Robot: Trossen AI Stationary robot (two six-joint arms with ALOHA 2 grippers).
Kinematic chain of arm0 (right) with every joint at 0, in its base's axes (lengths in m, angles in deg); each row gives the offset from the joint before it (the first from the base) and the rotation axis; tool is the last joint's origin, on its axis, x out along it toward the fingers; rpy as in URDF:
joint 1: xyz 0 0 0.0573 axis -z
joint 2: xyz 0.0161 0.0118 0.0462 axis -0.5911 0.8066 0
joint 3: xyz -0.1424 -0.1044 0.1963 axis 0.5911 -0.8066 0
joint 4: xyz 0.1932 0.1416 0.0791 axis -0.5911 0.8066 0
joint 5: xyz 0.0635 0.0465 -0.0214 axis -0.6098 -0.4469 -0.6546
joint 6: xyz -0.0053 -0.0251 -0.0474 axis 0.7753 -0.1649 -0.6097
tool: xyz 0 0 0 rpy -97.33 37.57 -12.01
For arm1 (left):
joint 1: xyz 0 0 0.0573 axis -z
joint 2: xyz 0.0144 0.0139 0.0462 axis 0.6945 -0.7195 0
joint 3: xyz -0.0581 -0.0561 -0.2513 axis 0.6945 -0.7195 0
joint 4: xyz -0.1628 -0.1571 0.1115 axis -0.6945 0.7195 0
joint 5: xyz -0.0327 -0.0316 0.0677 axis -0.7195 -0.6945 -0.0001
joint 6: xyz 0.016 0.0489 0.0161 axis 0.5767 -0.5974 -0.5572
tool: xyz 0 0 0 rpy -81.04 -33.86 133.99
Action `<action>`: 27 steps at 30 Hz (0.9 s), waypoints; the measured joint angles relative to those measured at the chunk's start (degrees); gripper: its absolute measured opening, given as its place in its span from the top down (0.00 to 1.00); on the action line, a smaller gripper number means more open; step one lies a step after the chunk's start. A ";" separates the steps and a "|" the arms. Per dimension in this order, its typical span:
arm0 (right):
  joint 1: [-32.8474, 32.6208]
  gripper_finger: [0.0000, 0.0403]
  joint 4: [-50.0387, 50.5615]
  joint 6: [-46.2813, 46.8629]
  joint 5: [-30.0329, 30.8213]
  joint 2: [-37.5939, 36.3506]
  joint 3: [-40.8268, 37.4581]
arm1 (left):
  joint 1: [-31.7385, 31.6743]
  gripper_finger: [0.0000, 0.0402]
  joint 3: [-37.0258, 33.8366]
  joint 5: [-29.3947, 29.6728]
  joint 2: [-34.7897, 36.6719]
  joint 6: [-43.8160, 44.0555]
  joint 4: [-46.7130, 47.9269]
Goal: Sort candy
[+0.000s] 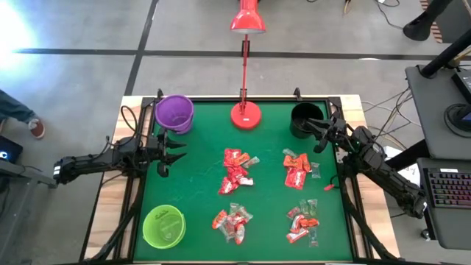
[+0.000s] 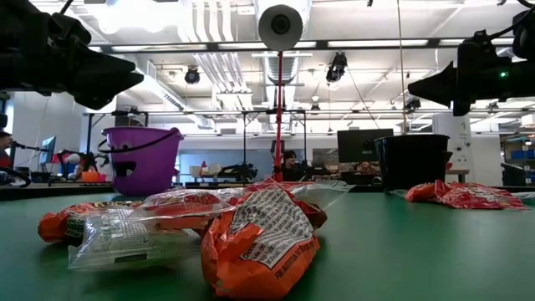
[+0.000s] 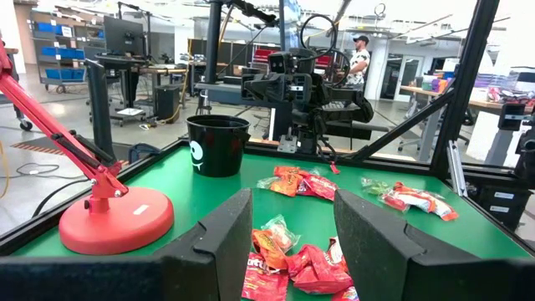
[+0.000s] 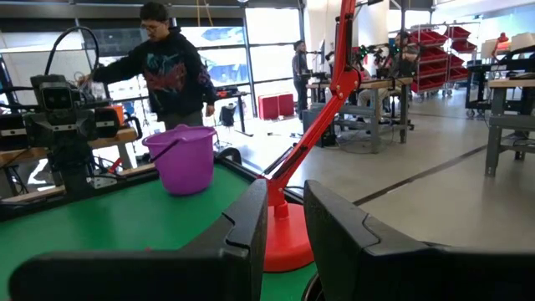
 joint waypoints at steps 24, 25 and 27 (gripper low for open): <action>0.00 0.82 -0.02 0.03 0.00 0.00 0.00 | -0.02 0.62 0.01 0.00 -0.01 0.00 -0.01; 0.00 0.82 -0.02 0.37 0.00 0.00 0.00 | -0.02 0.62 0.01 0.00 -0.01 -0.01 -0.01; 0.00 0.82 -0.02 1.15 0.02 0.00 0.00 | -0.02 0.62 0.01 0.00 0.01 0.00 0.01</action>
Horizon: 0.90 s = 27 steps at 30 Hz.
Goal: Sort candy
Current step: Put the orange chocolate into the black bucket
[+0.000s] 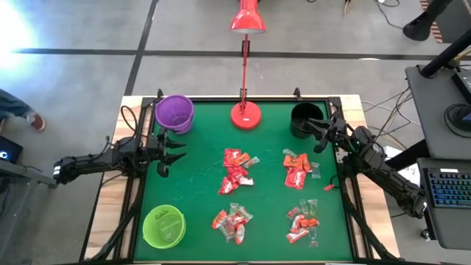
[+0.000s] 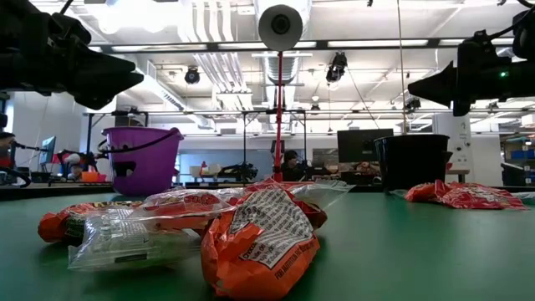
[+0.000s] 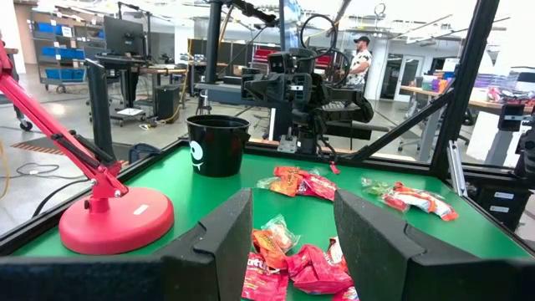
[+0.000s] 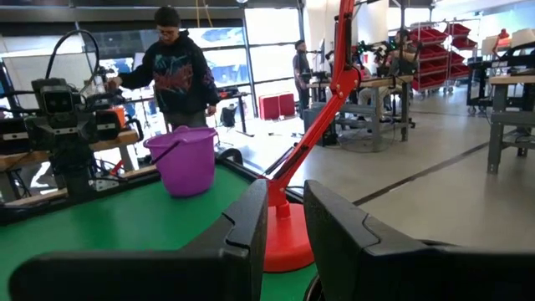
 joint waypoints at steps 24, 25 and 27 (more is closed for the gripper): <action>0.02 0.82 0.52 8.46 1.94 14.50 21.16 | 0.02 0.62 0.00 0.00 -0.02 0.00 -0.02; 0.02 0.82 0.62 9.07 1.94 15.99 22.01 | 0.00 0.62 -0.02 0.00 0.00 0.00 -0.02; 0.01 0.82 0.61 9.51 1.90 18.83 23.68 | 0.01 0.62 -0.01 0.00 -0.01 -0.01 0.00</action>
